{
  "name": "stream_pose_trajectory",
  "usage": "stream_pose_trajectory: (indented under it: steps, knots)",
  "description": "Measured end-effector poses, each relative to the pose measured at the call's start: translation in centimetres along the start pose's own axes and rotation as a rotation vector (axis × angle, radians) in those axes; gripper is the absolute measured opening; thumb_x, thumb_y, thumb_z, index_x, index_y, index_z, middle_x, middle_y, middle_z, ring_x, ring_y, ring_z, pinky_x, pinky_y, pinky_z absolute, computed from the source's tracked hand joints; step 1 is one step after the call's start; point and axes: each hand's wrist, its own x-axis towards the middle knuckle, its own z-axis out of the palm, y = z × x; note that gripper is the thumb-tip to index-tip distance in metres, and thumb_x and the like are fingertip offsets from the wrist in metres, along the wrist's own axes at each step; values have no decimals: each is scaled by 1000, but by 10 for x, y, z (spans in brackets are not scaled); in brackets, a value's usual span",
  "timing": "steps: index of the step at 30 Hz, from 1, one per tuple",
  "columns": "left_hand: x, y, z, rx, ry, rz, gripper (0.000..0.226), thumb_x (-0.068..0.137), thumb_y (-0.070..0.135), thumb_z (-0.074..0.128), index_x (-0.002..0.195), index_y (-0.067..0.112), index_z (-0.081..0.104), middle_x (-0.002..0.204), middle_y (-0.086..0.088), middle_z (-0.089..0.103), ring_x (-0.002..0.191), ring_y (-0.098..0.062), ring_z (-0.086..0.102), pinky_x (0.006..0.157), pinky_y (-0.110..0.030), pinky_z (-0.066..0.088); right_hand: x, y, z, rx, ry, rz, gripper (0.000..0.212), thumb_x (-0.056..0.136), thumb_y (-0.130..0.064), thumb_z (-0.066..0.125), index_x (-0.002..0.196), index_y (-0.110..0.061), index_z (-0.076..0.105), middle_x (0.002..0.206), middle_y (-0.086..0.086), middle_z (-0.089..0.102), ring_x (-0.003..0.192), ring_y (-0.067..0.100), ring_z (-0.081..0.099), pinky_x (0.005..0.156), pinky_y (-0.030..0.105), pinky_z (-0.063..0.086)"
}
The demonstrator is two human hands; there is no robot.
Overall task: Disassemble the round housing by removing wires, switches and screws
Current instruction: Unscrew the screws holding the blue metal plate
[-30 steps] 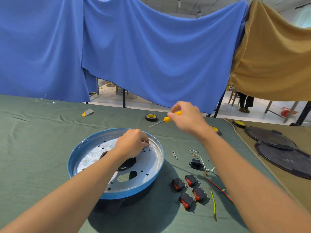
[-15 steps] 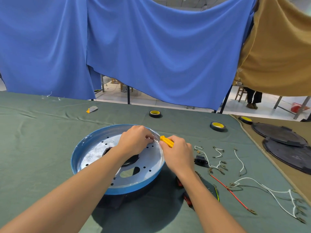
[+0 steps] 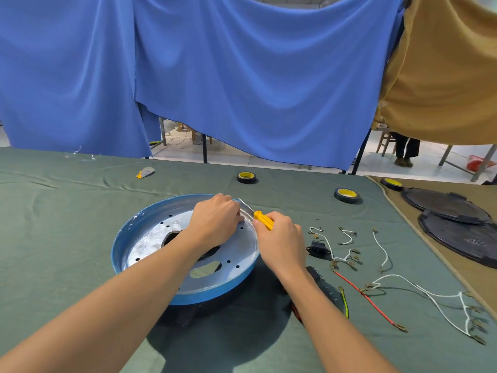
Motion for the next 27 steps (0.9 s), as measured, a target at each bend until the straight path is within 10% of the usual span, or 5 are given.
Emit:
stream_pose_trajectory:
  steps: [27]
  knots:
    - [-2,-1,-2,46,7,120,22,97,16,48,103,19,69,109,3,60,105,-19,51,61,-32,35,-1,-3,-1,-54,20,10,26,95,-44,51,90,-21,62,81,0,63,80,22,58,65,37,53]
